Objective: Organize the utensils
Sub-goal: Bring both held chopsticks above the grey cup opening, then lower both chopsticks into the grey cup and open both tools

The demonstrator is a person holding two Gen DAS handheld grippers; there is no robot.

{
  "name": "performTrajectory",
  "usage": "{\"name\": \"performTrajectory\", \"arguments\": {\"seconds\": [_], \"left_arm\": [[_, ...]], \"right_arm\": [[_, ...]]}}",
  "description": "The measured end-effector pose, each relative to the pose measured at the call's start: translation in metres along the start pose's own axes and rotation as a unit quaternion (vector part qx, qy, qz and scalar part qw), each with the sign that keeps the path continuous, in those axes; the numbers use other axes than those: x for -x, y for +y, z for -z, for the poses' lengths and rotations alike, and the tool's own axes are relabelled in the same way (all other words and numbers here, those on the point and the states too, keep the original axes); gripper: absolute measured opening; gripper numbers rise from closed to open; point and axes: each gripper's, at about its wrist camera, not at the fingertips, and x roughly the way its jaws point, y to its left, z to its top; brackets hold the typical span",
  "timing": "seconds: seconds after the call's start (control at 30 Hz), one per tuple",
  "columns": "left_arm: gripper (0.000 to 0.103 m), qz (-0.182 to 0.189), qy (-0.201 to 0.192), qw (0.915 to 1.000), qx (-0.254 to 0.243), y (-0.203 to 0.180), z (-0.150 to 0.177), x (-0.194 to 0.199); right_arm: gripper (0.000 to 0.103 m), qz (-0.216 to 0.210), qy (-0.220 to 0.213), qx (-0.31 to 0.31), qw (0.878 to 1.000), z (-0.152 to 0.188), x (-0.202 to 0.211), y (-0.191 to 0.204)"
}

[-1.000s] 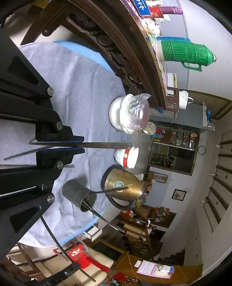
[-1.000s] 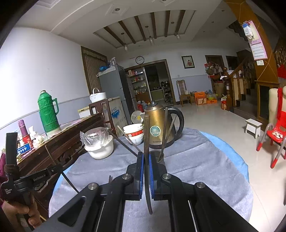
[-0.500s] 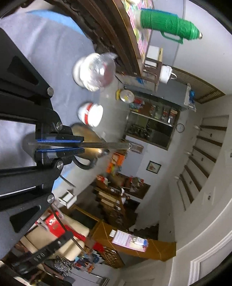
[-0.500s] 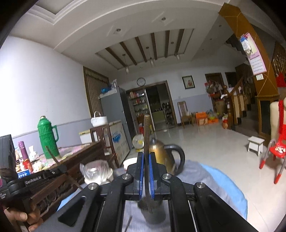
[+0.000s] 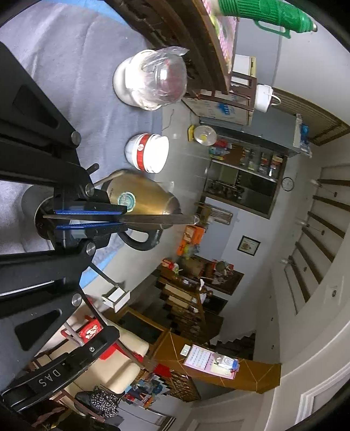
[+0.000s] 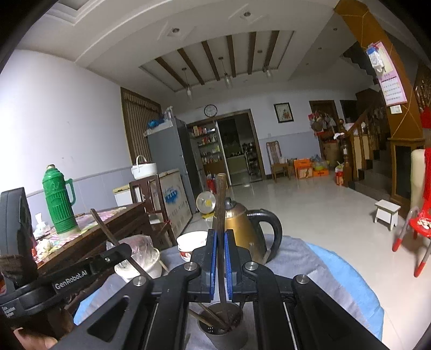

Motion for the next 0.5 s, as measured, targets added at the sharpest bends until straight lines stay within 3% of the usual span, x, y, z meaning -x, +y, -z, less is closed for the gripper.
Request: {"name": "performTrajectory", "arguments": {"seconds": [0.5], "left_arm": [[0.006,-0.005,0.017,0.9998,-0.002,-0.001,0.003,-0.015]], "right_arm": [[0.006,0.000,0.048,0.013,0.999,0.013,-0.024,0.004]]}}
